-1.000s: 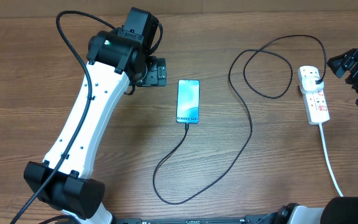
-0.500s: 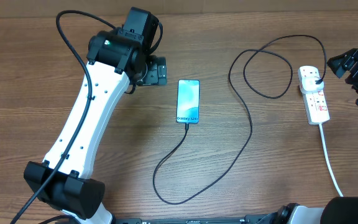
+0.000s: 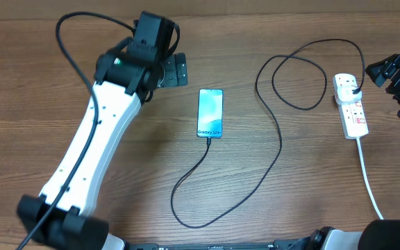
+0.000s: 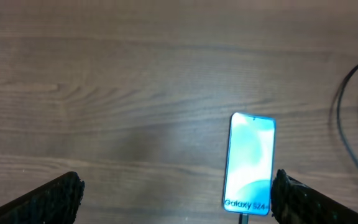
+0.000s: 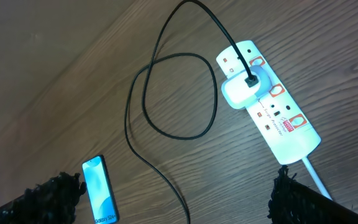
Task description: Plug charger to phone and switch on socket
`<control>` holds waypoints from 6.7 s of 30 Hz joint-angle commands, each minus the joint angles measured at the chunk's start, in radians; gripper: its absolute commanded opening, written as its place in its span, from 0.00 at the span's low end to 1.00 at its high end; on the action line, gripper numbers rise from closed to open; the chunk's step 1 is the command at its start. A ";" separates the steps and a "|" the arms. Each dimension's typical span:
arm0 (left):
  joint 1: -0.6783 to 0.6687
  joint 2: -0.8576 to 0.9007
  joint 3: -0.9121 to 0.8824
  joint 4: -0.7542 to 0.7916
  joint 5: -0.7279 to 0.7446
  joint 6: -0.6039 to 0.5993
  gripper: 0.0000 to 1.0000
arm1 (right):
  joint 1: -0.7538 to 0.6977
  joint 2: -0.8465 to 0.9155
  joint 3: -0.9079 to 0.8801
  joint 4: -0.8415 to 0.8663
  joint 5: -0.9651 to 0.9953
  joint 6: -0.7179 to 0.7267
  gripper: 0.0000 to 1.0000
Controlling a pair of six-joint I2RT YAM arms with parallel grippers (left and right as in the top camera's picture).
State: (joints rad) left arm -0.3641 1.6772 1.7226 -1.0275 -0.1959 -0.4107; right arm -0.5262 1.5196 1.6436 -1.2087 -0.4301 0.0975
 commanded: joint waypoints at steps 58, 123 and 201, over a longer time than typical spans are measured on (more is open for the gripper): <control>0.248 -1.530 -1.685 1.274 0.133 -0.019 1.00 | 0.003 0.003 0.012 0.002 0.000 0.000 1.00; 0.295 -1.674 -1.717 0.945 0.194 0.318 1.00 | 0.003 0.003 0.012 0.002 0.000 0.000 1.00; 0.294 -1.674 -1.717 0.949 0.192 0.318 1.00 | 0.003 0.003 0.012 0.002 0.000 0.000 1.00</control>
State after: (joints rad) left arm -0.0761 0.0151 0.0086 -0.0792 -0.0181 -0.1184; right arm -0.5266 1.5196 1.6436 -1.2091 -0.4301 0.1005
